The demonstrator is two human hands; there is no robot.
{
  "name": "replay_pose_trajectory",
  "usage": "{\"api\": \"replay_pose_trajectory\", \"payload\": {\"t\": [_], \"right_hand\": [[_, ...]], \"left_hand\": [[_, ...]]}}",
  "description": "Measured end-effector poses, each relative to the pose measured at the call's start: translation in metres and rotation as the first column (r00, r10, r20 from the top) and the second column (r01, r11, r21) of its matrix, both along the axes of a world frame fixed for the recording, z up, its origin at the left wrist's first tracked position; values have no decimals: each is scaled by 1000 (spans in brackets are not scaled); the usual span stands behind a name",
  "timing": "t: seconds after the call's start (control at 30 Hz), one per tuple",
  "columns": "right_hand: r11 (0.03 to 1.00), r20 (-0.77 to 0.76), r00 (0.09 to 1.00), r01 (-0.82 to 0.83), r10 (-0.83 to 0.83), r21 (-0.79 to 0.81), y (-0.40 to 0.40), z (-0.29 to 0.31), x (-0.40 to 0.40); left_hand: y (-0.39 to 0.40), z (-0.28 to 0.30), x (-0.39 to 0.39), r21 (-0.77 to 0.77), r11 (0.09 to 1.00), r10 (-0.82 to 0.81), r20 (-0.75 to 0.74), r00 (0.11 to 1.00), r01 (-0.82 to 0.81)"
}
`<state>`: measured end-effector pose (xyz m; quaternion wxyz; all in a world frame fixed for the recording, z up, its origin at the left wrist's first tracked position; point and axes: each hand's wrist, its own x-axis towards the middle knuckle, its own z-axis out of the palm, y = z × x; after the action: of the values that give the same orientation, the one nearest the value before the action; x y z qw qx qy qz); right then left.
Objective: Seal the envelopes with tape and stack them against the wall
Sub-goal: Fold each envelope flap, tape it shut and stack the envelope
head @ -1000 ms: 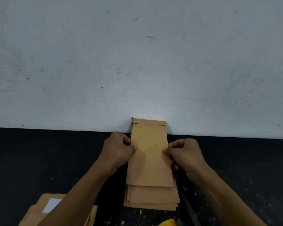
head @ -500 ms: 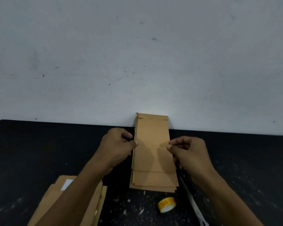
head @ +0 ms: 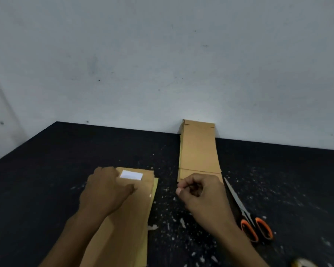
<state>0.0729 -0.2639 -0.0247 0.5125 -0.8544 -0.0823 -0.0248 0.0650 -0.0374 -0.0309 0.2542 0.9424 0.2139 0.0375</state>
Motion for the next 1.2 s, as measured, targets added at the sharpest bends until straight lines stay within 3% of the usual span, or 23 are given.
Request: {"api": "replay_pose_trajectory", "payload": {"t": [0.1,0.27,0.43,0.63,0.77,0.9,1.0,1.2], "right_hand": [[999,10,999,-30,30,-30,9,-3,-12],[998,14,998,-55,55,-39,17,-8,-22],[999,5,999,-43,43,-20,18,-7,-26],[999,81,996,-40,41,-8,19,3,-30],[991,194,980,-63,39,122,23,18,-28],[914,115,986,-154,119,376,21,36,-25],[820,85,981,-192,174,540,19,47,-27],[845,131,970,-244,206,477,12,57,-36]], "left_hand": [[15,-10,-16,32,999,37,-150,988,-33],[12,-2,-30,-192,974,113,-39,993,-118],[21,-1,-29,-324,930,185,8,983,-173],[20,7,-34,-384,923,50,195,979,30],[11,34,-45,-657,720,-47,273,961,221],[-2,54,-54,-749,559,-115,355,928,356],[-11,64,-56,-743,531,-166,380,910,407],[-32,76,-48,-744,516,-109,434,894,424]]}}
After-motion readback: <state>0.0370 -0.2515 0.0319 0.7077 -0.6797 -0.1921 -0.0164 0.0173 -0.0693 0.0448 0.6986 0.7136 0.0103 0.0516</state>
